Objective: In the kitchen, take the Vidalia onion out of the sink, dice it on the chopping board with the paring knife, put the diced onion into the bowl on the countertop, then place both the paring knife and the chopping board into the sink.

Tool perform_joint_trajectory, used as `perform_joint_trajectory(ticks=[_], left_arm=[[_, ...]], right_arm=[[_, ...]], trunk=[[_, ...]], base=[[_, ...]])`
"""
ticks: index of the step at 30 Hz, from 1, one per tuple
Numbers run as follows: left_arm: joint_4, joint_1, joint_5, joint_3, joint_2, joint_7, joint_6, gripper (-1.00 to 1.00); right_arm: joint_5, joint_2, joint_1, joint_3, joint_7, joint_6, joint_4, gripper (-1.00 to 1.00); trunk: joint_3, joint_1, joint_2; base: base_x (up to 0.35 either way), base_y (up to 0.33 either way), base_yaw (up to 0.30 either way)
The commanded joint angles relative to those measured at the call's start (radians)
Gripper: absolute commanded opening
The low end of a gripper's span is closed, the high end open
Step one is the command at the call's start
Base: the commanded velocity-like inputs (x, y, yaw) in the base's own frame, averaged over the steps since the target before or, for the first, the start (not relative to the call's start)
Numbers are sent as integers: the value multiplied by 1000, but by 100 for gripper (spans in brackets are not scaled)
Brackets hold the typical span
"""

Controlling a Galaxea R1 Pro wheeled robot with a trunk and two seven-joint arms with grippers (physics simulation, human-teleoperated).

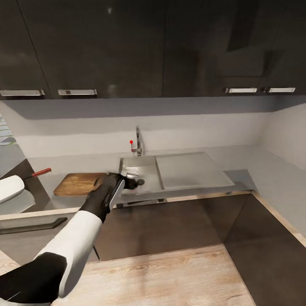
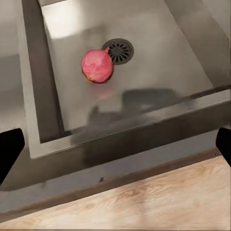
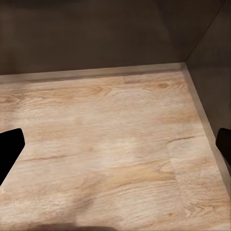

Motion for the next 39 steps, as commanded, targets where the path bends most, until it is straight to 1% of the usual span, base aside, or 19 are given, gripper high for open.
perform_joint_trajectory(ticks=[1, 2, 3, 6, 10, 12, 21, 27, 39], left_arm=[[54, -13, 3, -2, 0, 5, -26, 100], [118, -23, 4, -2, 0, 6, -53, 100], [150, -27, 4, -2, 0, 6, -66, 100], [190, -32, 5, 0, 0, 6, -103, 100], [177, -34, 9, 0, 0, 6, -118, 100], [156, -34, 12, -1, 3, 7, -121, 100], [146, -34, 12, -2, 6, 7, -121, 100], [147, -33, 12, -1, 6, 7, -120, 100], [151, -32, 12, 2, 6, 7, -120, 100]], right_arm=[[11, 0, -1, -4, -5, -2, 0, 100], [12, 0, 0, -3, -4, -2, 0, 100], [12, 0, -1, -3, -4, -2, 0, 100], [12, 1, -1, -1, -2, -1, 1, 100], [12, 0, -1, -1, -2, -1, 1, 100], [12, 0, 0, 0, -2, -1, 0, 100], [12, 1, -1, -2, -4, -2, 0, 100], [12, 2, -1, -3, -5, -3, 0, 100], [11, 3, -1, -2, -5, -3, 0, 100]], trunk=[[-2, 1, -2], [-2, 1, -2], [-2, 1, -2], [-2, 1, -2], [-2, 1, -2], [-2, 1, -2], [-2, 1, -2], [-2, 1, -2], [-2, 1, -2]], base=[[0, 0, 0], [0, 0, 0], [0, 0, 0], [0, 0, 0], [0, 0, 0], [0, 0, 0], [25, 0, 0], [244, 0, 0], [324, 0, 0]])
